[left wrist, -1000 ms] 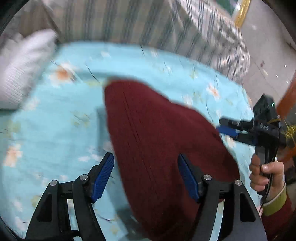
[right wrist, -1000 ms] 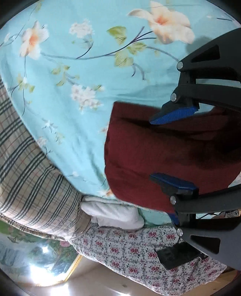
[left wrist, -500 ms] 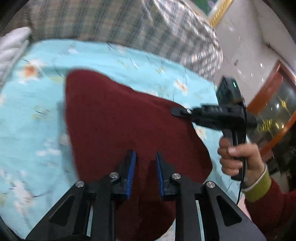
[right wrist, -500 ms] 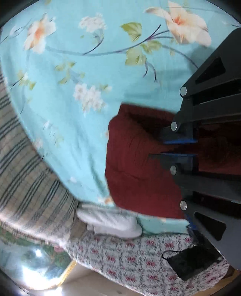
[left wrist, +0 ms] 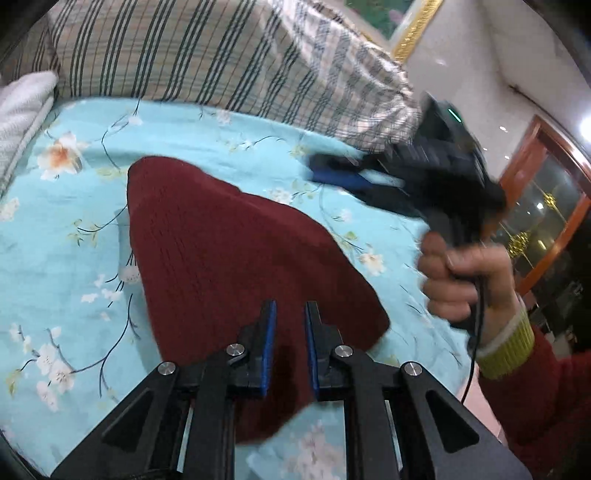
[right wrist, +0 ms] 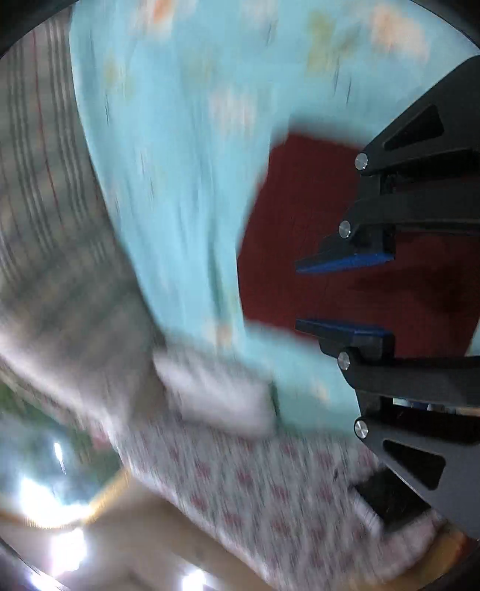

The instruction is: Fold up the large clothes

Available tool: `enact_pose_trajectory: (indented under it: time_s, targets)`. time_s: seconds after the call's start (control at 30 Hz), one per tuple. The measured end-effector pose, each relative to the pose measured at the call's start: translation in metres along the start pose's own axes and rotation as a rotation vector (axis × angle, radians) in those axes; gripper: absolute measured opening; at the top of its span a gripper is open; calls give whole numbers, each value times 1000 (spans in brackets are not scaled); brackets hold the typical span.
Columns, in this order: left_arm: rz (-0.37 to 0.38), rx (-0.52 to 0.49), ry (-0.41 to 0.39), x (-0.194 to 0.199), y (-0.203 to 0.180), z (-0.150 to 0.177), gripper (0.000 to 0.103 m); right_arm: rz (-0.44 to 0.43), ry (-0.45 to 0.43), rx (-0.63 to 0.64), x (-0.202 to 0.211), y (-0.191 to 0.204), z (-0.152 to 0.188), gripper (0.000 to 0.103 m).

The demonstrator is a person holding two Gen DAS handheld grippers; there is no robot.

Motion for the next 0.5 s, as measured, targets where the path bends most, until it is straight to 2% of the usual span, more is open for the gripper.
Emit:
enact_pose_trajectory:
  time_s: [0.07,0.17,0.2,0.23,0.27,0.37,0.43,0.5]
  targets:
    - [-13,-10,17,-5,2,5,13,-108,76,18,-38,28,-3,27]
    - [-35,26,93,-29,17,26,12,-140,188,35,-93,44,4,25]
    - [-31,43,107,-37,21,32,10,-122,229,20,-112,38,6,24]
    - [-25,56,115,-44,23,37,9,-67,246,13,-124,25,7,17]
    - [-28,62,108,-48,24,39,9,-10,255,-4,-136,7,7,0]
    - [-27,93,93,-53,28,41,8,62,267,-78,-151,-35,9,0]
    - [-6,130,80,-56,33,44,6,36,249,-128,-155,-50,10,0]
    - [-12,125,75,-57,34,45,6,54,241,-107,-154,-49,11,0]
Point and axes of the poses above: each gripper's, at about its wrist camera, not at the fingertips, and x roughly against the way its jaws point, y to its left, z to its underside, the point moved 8 cm from there along -x, roughly the way its jaws point, and after that the axes turned 1 degree about z, right-handed, at the moved point
